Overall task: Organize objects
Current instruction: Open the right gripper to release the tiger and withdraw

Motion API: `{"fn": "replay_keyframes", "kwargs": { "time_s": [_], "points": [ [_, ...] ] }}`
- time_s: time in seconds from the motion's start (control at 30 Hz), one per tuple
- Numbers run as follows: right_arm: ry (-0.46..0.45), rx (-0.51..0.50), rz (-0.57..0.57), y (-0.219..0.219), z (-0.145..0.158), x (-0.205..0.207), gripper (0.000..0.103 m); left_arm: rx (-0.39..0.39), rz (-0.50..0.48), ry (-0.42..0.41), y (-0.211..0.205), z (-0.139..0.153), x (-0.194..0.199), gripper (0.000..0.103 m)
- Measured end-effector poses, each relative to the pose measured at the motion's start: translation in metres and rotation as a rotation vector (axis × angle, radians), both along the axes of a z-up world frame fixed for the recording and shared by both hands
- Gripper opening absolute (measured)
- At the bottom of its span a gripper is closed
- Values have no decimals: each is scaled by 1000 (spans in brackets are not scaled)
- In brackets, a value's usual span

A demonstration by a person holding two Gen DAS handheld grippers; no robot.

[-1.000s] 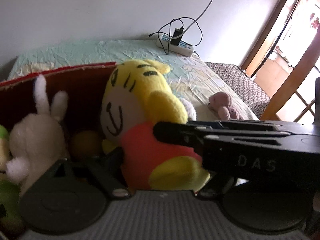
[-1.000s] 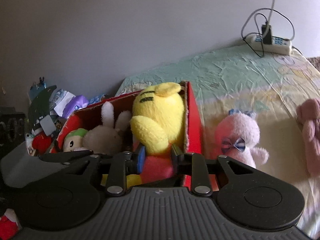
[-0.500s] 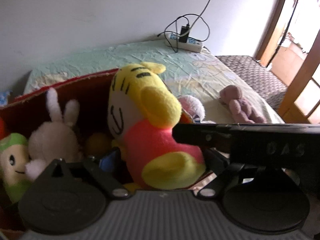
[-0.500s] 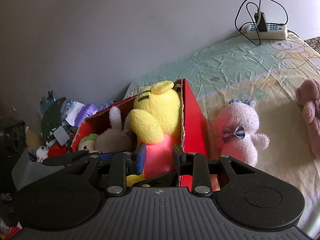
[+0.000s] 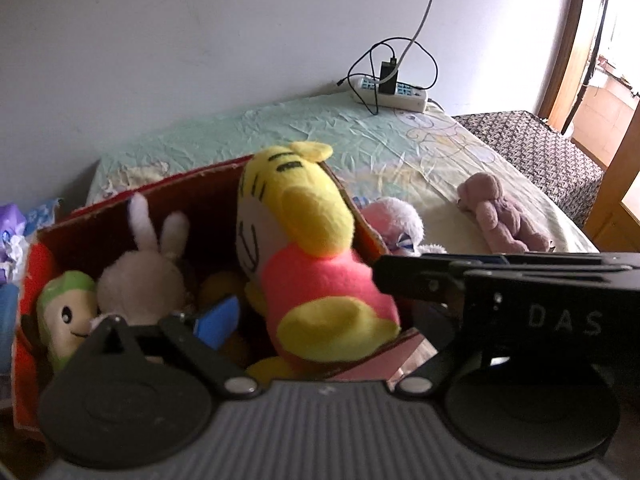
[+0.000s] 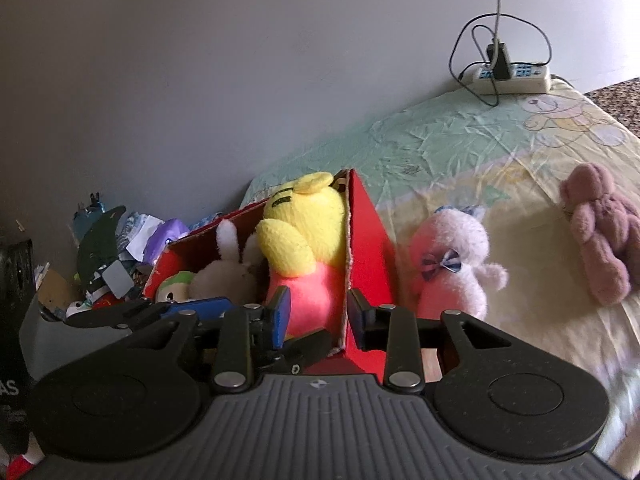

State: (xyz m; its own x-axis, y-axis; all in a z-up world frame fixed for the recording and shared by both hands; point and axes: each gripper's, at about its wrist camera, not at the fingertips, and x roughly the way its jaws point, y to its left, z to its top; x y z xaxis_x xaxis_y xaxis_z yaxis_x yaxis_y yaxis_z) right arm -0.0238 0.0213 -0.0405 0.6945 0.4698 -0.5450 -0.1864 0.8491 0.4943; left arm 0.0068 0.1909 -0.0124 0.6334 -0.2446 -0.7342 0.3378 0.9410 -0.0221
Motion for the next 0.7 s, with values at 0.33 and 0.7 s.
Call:
{"fn": "replay_keyframes", "kwargs": {
  "time_s": [0.33,0.7],
  "points": [
    [13,60,-2,-3,-7,-8,41,37,25,45,-3,-8,-11,95],
    [-28,28,10,2,-3,-15,41,39,106,47,16,1,-14,97]
  ]
}}
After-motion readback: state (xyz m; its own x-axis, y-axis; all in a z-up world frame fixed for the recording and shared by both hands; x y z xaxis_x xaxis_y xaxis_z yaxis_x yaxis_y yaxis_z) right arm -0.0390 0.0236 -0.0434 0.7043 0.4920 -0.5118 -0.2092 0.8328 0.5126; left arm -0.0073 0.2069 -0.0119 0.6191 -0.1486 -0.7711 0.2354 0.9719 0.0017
